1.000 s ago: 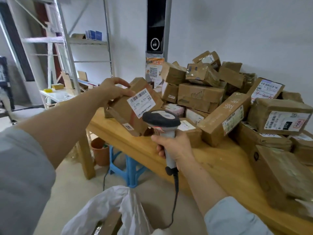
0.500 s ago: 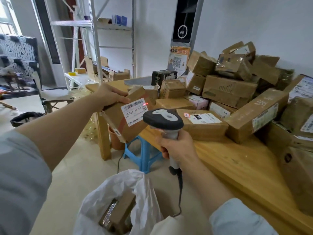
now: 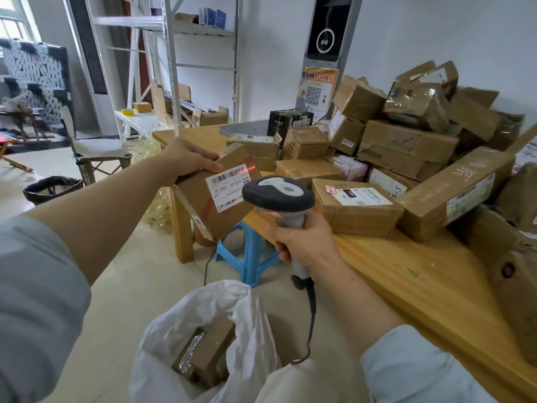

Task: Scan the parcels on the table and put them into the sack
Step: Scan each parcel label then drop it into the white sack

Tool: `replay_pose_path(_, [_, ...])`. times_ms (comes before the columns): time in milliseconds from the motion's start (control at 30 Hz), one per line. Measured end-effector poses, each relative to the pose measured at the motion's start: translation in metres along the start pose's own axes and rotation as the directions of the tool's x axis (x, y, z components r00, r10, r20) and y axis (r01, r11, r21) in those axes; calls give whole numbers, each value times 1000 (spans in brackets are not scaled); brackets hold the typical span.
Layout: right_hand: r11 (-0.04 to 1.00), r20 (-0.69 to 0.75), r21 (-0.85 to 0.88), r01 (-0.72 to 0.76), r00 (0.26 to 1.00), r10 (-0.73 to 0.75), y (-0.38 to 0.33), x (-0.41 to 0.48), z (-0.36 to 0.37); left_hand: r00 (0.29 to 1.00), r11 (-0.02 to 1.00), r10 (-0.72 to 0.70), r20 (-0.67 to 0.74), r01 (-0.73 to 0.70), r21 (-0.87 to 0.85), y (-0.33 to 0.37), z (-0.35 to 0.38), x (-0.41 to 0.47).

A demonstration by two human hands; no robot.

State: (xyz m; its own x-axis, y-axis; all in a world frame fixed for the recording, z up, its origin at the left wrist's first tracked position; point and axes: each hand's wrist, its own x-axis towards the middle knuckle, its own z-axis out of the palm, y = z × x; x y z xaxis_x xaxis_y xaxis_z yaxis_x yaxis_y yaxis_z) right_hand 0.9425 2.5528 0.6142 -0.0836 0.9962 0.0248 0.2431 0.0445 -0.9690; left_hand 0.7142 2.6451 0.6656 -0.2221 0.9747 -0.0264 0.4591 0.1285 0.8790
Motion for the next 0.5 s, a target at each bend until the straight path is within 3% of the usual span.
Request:
replay_pose_path(333, [999,29,-40,16,999,-15,8,7,9,999,999,-39,-2,39,-1,-20,-1,4])
replay_pose_path(500, [998,29,24,-64,998,63,19,14,13,997,997,-74,-10,73,-39,-35,3,5])
